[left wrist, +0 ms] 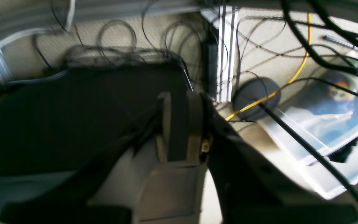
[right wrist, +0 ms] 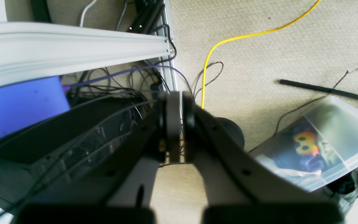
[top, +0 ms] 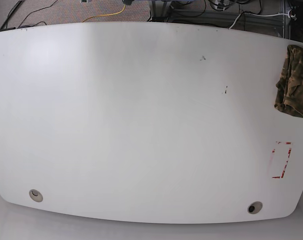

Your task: Layout the t-shirt on the table in an organized manner, then fold the t-shirt properly

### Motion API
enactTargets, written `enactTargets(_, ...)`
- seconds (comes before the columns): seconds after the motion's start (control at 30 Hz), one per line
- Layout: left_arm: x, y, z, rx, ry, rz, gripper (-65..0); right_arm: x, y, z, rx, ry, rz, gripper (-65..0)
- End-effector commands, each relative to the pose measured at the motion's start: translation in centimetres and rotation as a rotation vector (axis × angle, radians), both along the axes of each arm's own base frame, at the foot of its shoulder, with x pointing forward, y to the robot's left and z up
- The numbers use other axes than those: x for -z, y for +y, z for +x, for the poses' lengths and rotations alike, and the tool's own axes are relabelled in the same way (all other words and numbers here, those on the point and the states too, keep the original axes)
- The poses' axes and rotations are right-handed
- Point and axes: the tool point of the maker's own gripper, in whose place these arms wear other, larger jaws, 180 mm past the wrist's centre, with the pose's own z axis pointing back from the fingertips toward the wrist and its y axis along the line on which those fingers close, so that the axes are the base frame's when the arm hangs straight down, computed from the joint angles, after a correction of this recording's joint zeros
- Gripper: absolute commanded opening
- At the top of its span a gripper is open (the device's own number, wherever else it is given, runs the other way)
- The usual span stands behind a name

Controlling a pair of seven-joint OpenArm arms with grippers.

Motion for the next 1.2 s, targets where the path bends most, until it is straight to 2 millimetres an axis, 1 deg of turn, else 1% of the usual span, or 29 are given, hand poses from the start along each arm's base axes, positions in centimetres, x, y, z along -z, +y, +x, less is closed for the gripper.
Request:
enactTargets(0.0, 0.2, 0.3, -0.6, -0.004, 0.023, -0.001, -57.6, 0.0, -0.5, -0.2, 0.018, 0.001, -0.002, -64.4)
enactTargets(0.07, 0.5, 1.0, 0.4, -0.009, 0.020, 0.019, -57.6, 0.2, -0.5, 0.0, 0.020, 0.007, -0.002, -64.4)
enactTargets(0.13, 0.8, 1.7, 0.8, -0.017, 0.028, 0.053, -57.5, 0.5, -0.5, 0.3, 0.026, 0.013, -0.002, -64.4)
enactTargets(0.27, 1.4, 2.3, 0.6, -0.033, 0.063, 0.101, -57.4, 0.9, -0.6, 0.5, 0.038, 0.031, -0.005, -64.4)
enactTargets(0.33, 1.6, 2.0, -0.1, -0.037, 0.095, 0.098, -56.7, 1.2, -0.8, 0.7, 0.045, 0.043, -0.008, -64.4)
enactTargets(0.43, 1.9, 1.5, 0.8, -0.032, 0.106, 0.088, -54.9, 1.5, -0.8, 0.9, 0.051, 0.055, -0.009, -64.4)
enactTargets(0.53, 2.1, 1.0, 1.0, -0.037, 0.125, 0.078, -54.6, 1.8, -0.7, 1.1, 0.046, 0.085, -0.002, -64.4)
enactTargets(0.6, 2.2, 0.8, 1.1, -0.041, 0.135, 0.082, -54.6, 1.9, -0.5, 1.1, 0.039, 0.103, 0.003, -64.4)
enactTargets(0.7, 2.3, 1.3, 1.2, -0.043, 0.139, 0.113, -54.6, 2.1, -0.3, 0.8, 0.029, 0.132, 0.010, -64.4)
enactTargets(0.8, 2.3, 1.6, 1.2, -0.043, 0.136, 0.146, -54.6, 2.2, -0.1, 1.6, 0.023, 0.137, 0.017, -64.4)
enactTargets(0.87, 2.4, 0.9, 1.2, -0.044, 0.135, 0.144, -54.6, 2.3, 0.0, 1.6, 0.020, 0.147, 0.021, -64.4)
enactTargets(0.93, 2.4, 0.5, 1.2, -0.045, 0.135, 0.140, -54.6, 2.4, 0.7, 1.6, 0.018, 0.155, 0.033, -64.4)
enactTargets(1.07, 2.4, 0.3, 1.3, -0.043, 0.133, 0.136, -54.6, 2.4, 1.1, 1.5, 0.016, 0.158, 0.039, -64.4)
enactTargets(1.17, 2.4, 0.3, 1.3, -0.044, 0.132, 0.136, -54.6, 2.5, 1.2, 2.2, 0.015, 0.150, 0.041, -64.4)
